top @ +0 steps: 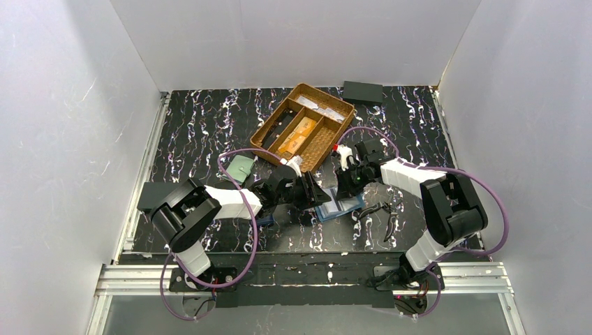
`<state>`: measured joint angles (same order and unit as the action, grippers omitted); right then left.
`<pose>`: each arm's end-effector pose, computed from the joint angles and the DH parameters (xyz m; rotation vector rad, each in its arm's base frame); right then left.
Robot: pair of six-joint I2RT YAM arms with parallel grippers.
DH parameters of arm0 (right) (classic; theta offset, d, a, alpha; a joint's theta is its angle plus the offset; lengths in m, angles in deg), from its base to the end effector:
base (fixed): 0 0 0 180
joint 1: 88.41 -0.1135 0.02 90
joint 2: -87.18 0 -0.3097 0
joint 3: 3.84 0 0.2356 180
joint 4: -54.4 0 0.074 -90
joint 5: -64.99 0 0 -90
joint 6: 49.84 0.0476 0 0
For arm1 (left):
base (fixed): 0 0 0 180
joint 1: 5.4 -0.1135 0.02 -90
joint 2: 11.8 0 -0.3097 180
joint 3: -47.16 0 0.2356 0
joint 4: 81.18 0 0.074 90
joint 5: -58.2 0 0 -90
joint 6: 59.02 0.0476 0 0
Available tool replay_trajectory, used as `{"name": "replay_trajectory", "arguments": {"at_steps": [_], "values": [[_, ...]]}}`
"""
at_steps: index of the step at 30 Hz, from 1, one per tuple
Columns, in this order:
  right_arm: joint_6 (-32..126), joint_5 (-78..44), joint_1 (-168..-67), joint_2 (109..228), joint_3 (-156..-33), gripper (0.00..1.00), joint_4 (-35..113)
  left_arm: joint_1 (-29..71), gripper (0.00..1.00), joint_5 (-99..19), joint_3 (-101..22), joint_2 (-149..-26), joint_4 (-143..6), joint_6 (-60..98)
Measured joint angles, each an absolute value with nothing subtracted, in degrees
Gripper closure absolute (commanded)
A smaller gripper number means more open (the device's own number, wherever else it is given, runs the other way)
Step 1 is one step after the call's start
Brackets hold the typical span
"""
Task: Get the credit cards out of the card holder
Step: Remove the credit card from the card holder.
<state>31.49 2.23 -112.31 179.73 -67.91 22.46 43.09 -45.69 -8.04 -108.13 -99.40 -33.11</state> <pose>0.2639 0.1408 0.2094 -0.8904 2.4535 0.7167 0.2183 -0.2639 0.2195 -0.1274 2.2914 -1.4163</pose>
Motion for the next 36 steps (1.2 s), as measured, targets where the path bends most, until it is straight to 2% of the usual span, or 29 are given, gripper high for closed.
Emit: {"name": "replay_trajectory", "arguments": {"at_steps": [22, 25, 32, 36], "values": [[31.58, 0.64, -112.18, 180.93, -68.43, 0.83, 22.40, 43.09, 0.54, -45.69, -8.06, -108.17, -100.41, -32.09], [31.60, 0.68, -112.18, 180.93, -68.52, 0.81, 22.26, 43.07, 0.54, -45.34, -8.06, -108.17, -100.54, -32.11], [31.71, 1.62, -111.16, 178.59, -67.86, 0.64, 22.40, 42.35, 0.54, -44.40, -8.04, -108.17, -100.65, -32.13], [31.84, 3.94, -110.33, 174.57, -65.92, 0.63, 23.34, 42.13, 0.54, -44.33, -7.80, -108.17, -100.73, -32.11]]}}
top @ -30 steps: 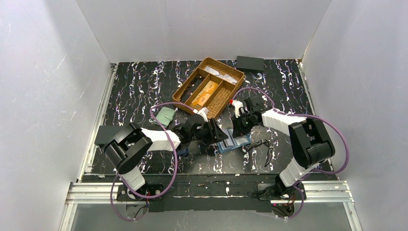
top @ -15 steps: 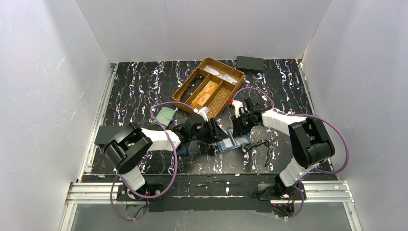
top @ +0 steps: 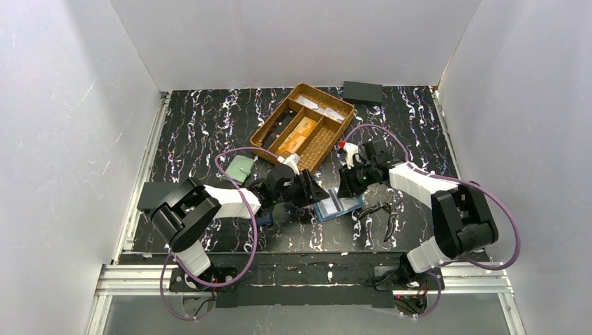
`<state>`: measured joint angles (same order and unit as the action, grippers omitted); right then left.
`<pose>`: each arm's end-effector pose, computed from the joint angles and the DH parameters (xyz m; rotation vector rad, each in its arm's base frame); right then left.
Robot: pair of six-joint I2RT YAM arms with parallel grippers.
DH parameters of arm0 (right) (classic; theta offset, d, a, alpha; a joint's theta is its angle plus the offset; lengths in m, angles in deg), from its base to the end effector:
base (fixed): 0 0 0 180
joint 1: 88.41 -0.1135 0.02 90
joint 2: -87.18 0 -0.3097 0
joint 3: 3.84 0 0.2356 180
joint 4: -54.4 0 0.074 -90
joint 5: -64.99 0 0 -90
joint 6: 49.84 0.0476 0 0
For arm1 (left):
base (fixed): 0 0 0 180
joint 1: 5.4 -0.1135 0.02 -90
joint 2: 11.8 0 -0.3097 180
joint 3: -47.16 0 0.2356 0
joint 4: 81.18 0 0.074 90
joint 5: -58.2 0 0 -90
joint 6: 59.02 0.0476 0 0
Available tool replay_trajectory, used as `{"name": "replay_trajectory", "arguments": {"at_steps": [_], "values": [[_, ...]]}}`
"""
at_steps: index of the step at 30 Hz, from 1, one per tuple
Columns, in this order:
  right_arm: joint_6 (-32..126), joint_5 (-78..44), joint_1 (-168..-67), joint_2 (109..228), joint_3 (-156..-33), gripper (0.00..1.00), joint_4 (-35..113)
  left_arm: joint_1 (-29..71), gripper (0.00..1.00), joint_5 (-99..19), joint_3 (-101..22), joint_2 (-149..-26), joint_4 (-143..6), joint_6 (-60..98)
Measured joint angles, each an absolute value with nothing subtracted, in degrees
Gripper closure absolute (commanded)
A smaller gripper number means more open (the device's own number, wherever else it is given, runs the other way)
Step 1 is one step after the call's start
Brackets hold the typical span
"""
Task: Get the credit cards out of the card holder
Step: Remove the credit card from the card holder.
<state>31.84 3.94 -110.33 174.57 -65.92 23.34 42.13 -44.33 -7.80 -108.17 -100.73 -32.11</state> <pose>0.2539 0.1270 0.2259 -0.8484 2.3851 0.7373 0.2239 -0.2599 0.2206 -0.1391 2.2524 -1.3921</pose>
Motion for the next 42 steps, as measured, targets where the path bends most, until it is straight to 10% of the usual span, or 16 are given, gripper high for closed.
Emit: {"name": "replay_trajectory", "arguments": {"at_steps": [10, 42], "values": [[32.43, 6.23, -110.24, 177.83, -65.20, 0.77, 23.86, 42.06, 0.54, -44.36, -6.71, -108.17, -101.19, -32.39], [32.76, 6.15, -110.30, 181.19, -67.10, 0.79, 22.96, 42.06, 0.54, -43.85, -8.91, -109.33, -105.24, -33.64]]}}
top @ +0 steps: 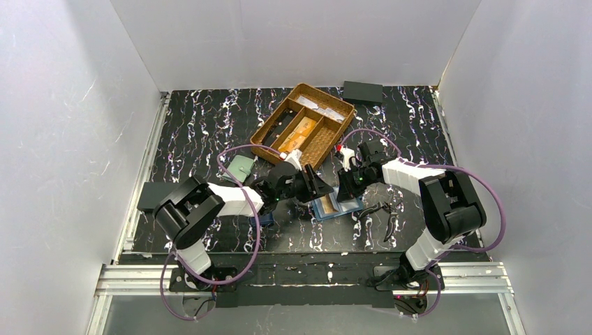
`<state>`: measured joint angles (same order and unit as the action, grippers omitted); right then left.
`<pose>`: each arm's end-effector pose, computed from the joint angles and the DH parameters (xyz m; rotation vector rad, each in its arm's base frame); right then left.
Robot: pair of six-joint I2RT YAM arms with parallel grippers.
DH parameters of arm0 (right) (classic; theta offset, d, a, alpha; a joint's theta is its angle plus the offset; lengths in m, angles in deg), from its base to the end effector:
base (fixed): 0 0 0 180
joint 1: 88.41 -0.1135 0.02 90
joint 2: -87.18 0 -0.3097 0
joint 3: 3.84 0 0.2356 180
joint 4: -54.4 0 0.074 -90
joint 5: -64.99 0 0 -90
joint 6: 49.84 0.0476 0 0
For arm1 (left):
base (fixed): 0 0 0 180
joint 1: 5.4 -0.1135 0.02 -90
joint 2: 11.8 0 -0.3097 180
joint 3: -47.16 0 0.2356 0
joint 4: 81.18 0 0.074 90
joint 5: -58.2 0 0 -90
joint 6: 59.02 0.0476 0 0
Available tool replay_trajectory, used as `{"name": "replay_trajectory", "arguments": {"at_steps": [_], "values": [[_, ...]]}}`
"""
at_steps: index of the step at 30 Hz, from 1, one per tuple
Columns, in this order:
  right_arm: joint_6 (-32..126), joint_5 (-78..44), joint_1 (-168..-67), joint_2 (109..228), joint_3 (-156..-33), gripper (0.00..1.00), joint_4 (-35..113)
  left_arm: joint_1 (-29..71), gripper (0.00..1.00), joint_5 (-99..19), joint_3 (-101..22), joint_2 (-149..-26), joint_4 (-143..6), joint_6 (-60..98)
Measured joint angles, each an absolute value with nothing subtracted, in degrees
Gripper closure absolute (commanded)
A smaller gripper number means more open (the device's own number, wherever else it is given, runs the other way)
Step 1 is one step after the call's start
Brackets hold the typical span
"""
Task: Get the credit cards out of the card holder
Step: Remove the credit card from the card holder.
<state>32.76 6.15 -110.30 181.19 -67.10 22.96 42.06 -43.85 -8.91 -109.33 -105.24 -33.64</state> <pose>0.2670 0.1338 0.2005 -0.8368 2.4875 0.8060 0.2308 -0.2662 0.2285 -0.1576 2.1732 -1.4517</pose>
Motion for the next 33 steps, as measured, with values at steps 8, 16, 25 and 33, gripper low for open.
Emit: {"name": "replay_trajectory", "arguments": {"at_steps": [8, 16, 25, 33], "values": [[32.72, 6.19, -110.30, 181.22, -67.14, 0.78, 22.90, 42.06, 0.63, -44.27, -11.67, -114.73, -105.21, -34.93], [31.97, 5.82, -110.39, 179.75, -67.12, 0.60, 22.42, 42.06, 1.00, -44.09, -14.92, -119.28, -101.04, -38.03], [26.16, 11.06, -110.59, 165.85, -65.11, 0.30, 19.64, 44.60, 0.99, -39.55, -13.48, -112.59, -90.70, -44.17], [21.70, 17.01, -112.29, 162.53, -64.52, 0.13, 16.45, 50.85, 0.93, -25.52, -29.57, -108.44, -51.99, -52.61]]}}
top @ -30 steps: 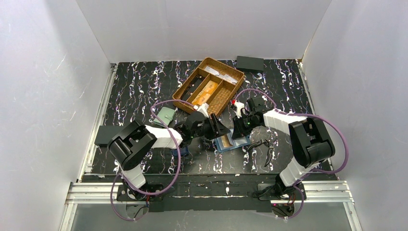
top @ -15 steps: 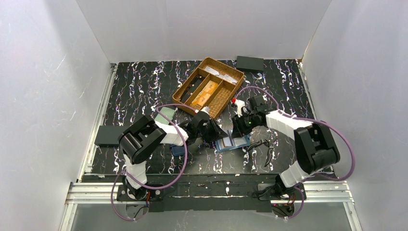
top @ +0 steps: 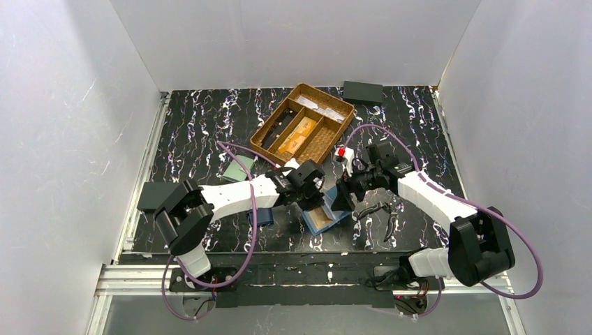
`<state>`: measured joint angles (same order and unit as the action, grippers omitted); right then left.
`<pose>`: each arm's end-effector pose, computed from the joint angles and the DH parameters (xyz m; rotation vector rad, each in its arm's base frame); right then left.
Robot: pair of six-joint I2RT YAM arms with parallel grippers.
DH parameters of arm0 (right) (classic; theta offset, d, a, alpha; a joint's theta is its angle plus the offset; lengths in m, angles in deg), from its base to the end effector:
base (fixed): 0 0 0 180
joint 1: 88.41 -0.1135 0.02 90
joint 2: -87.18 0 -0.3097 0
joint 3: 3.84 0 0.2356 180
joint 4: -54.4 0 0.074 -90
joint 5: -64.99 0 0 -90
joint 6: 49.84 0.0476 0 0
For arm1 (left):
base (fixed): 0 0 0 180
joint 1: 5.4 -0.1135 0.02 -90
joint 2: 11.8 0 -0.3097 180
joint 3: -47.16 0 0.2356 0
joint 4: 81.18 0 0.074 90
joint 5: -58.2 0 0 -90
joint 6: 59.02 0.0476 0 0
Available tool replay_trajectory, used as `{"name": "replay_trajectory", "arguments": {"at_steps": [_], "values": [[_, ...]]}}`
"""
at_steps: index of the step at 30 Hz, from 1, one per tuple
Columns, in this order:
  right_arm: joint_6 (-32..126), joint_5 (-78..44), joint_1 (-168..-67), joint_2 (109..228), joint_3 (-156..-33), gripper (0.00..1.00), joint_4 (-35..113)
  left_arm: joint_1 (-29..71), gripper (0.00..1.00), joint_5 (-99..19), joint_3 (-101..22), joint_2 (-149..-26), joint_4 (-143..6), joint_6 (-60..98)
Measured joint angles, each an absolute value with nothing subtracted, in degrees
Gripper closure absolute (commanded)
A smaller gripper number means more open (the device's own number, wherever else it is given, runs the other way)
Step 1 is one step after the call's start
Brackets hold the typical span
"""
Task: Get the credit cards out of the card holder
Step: Remove the credit card from the card holder.
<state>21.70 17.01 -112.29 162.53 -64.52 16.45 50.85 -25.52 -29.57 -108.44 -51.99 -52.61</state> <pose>0.2029 0.1247 0.2666 -1.1419 2.0968 0.9462 0.2025 -0.2937 0.2492 -0.6818 2.5729 -0.8819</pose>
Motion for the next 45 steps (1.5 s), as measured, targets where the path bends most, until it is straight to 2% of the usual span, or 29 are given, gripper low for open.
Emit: {"name": "replay_trajectory", "arguments": {"at_steps": [4, 10, 16, 23, 33, 42, 45], "values": [[18.79, 18.39, -114.08, 162.27, -64.54, 0.10, 14.00, 50.63, 0.93, -22.30, -35.69, -109.86, -42.00, -55.23], [15.98, 17.88, -115.55, 157.76, -64.54, 0.10, 12.63, 49.97, 0.93, -21.78, -41.09, -114.91, -36.67, -56.52], [12.15, 17.62, -115.83, 153.41, -63.62, 0.10, 13.19, 48.97, 0.92, -23.79, -41.66, -117.79, -36.17, -57.20], [6.56, 17.21, -118.65, 152.56, -55.71, 0.16, 16.73, 48.53, 0.92, -25.23, -42.38, -118.34, -36.54, -57.57], [7.12, 8.86, -122.91, 153.89, -53.66, 0.20, 25.19, 48.16, 0.92, -26.96, -42.35, -118.62, -37.63, -59.06], [10.03, 1.71, -126.15, 155.66, -51.95, 0.42, 31.36, 47.81, 0.90, -28.23, -42.46, -119.36, -38.97, -60.65], [10.42, -0.80, -127.44, 156.60, -51.47, 0.54, 32.69, 47.83, 0.88, -28.44, -42.46, -119.36, -39.73, -61.24]]}}
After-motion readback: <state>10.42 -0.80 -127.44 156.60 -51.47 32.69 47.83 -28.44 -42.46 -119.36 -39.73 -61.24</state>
